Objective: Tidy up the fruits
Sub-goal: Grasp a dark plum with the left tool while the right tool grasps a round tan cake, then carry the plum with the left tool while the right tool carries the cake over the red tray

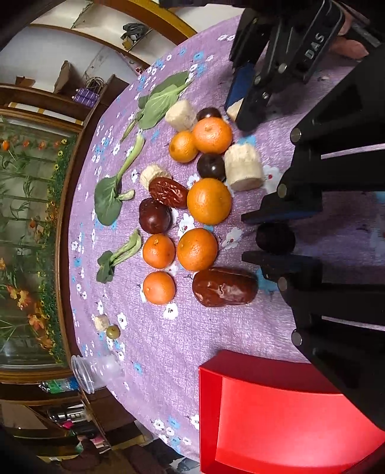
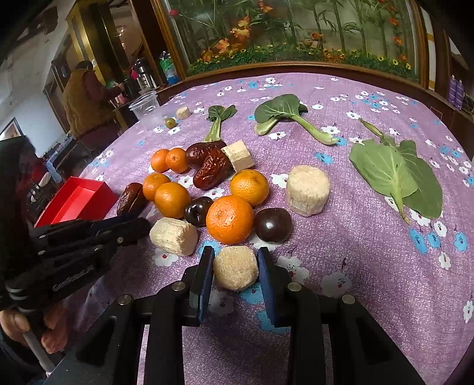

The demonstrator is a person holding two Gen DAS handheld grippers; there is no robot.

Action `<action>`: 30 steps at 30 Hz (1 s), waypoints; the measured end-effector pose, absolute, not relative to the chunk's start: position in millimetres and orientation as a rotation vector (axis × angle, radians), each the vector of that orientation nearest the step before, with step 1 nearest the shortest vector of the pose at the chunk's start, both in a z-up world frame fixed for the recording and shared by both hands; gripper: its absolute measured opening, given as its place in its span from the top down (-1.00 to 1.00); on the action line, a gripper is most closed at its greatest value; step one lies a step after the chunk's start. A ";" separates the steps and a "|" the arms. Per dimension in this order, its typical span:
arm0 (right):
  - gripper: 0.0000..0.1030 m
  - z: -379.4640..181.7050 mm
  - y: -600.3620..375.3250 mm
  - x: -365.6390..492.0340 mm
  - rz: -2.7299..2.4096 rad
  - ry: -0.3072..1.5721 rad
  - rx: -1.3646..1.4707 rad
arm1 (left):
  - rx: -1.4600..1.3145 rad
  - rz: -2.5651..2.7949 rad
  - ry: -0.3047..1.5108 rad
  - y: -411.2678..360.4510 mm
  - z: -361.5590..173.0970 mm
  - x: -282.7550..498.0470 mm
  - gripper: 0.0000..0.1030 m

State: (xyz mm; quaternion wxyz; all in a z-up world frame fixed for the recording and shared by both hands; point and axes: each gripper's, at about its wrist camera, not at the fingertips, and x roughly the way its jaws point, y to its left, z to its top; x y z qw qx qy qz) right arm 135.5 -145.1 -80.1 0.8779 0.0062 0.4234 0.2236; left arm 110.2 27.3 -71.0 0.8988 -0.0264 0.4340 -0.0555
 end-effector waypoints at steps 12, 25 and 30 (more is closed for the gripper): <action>0.39 -68.7 -146.4 112.8 0.433 0.857 -0.049 | -0.062 -0.161 0.861 25.7 -55.9 79.1 0.67; 0.39 -45.2 -127.7 81.9 0.472 0.810 -0.059 | -0.136 -0.076 0.773 61.6 -20.9 28.8 0.67; 0.39 -31.4 -108.9 64.8 0.512 0.770 -0.077 | -0.173 -0.045 0.736 79.5 -9.0 8.1 0.67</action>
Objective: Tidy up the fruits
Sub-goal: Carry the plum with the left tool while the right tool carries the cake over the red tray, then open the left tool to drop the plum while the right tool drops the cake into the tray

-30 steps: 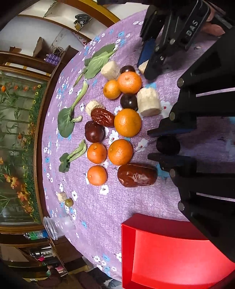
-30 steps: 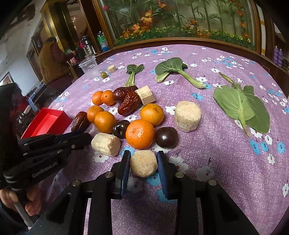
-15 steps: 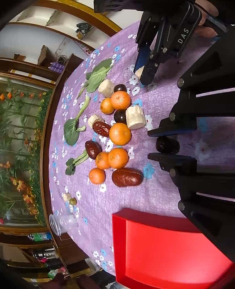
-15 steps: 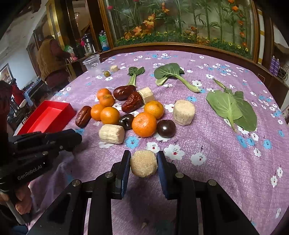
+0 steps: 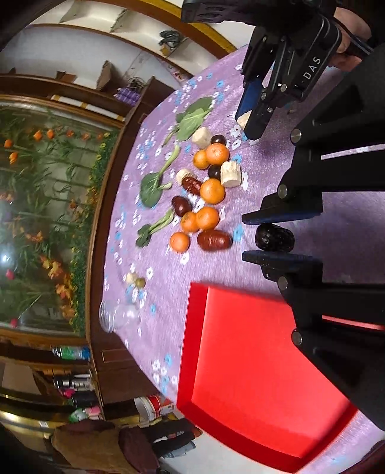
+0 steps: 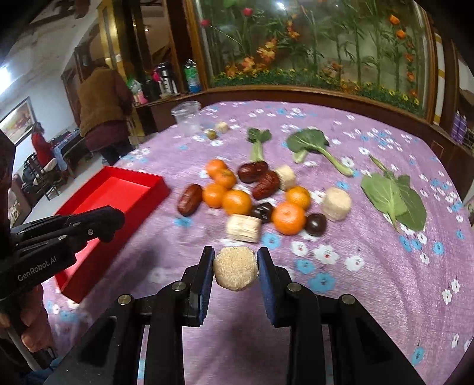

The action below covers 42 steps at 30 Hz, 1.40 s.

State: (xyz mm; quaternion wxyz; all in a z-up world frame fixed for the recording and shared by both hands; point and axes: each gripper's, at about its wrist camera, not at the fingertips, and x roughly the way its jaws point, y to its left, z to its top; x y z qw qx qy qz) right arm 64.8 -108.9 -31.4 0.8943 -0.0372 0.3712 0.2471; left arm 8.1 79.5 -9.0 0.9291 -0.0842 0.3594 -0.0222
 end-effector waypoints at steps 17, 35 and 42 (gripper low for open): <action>0.38 -14.3 -27.6 40.6 0.679 0.715 -0.120 | -0.247 0.133 0.652 159.8 3.7 -42.6 0.67; 0.38 -45.4 76.7 72.8 0.786 0.795 -0.190 | -0.252 0.328 0.791 213.9 -38.1 -25.3 0.67; 0.38 -54.6 92.8 78.8 0.781 0.827 -0.209 | -0.258 0.359 0.820 227.3 -47.3 -20.3 0.67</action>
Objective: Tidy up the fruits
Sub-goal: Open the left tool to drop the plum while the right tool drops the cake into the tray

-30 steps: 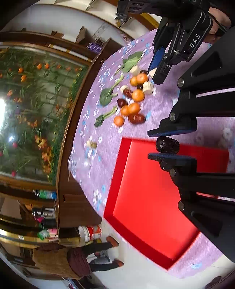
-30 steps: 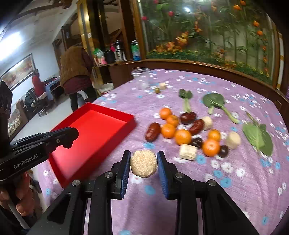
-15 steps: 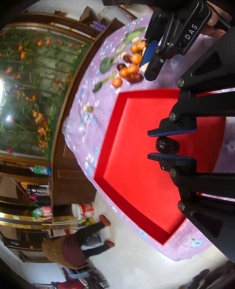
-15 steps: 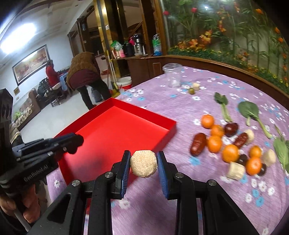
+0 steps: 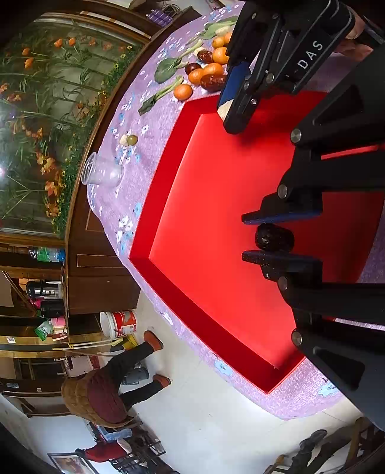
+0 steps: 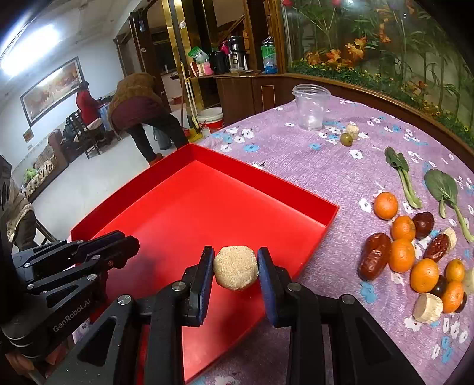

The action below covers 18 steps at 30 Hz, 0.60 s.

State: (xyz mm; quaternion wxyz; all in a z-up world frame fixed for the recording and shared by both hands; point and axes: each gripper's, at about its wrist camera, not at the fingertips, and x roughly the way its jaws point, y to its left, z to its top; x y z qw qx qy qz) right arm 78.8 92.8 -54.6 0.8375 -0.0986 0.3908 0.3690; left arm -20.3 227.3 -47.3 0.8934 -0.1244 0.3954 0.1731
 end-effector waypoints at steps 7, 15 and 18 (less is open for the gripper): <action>0.37 -61.8 101.3 83.7 0.762 0.849 -0.222 | -0.253 0.379 0.835 230.2 -48.8 -19.1 0.67; 0.33 -67.7 102.1 87.5 0.741 0.880 -0.212 | -0.260 0.411 0.870 232.7 -55.0 -17.0 0.36; -0.01 -64.8 100.9 86.1 0.757 0.876 -0.199 | -0.264 0.454 0.871 235.6 -55.0 -20.7 -0.48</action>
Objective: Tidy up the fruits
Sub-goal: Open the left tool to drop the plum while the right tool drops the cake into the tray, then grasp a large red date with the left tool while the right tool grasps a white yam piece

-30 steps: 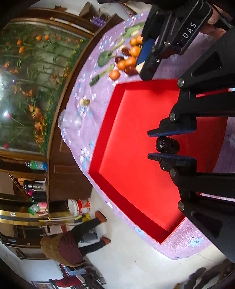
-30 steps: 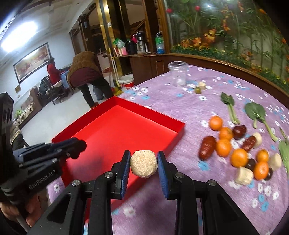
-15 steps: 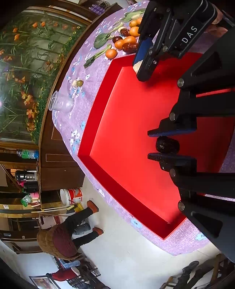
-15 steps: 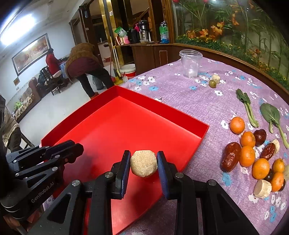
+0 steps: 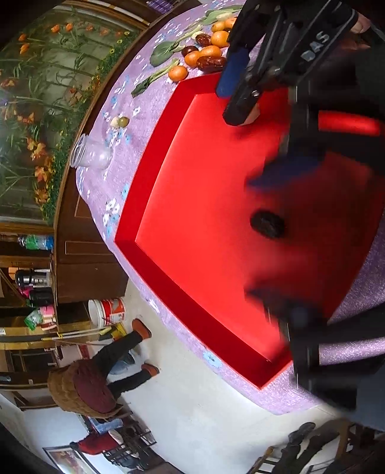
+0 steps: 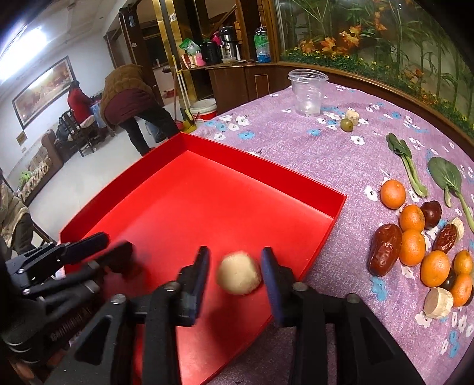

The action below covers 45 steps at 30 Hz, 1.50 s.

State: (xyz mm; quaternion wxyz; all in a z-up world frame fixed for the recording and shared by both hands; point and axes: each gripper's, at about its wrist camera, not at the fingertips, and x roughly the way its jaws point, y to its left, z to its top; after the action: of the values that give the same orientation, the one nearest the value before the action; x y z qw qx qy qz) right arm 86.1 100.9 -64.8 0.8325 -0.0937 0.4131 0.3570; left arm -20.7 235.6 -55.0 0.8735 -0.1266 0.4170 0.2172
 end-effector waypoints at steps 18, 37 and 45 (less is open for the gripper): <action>-0.60 -25.3 17.3 66.5 0.702 0.771 -0.034 | -0.251 0.378 0.789 204.6 -22.1 -37.3 -0.59; -0.71 -40.5 -145.4 67.1 0.404 0.792 0.074 | -0.094 0.019 0.753 61.8 -23.2 -1.4 -0.59; -0.30 -60.5 -112.3 98.6 0.438 0.849 0.032 | -0.078 0.018 0.772 55.2 -32.6 16.5 -0.59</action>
State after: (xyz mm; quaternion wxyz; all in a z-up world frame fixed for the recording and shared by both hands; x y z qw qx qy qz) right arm 98.6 -112.3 -60.5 0.8879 0.0152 0.4085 0.2109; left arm 16.5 55.2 -32.6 0.9256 -0.0382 0.3765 0.0089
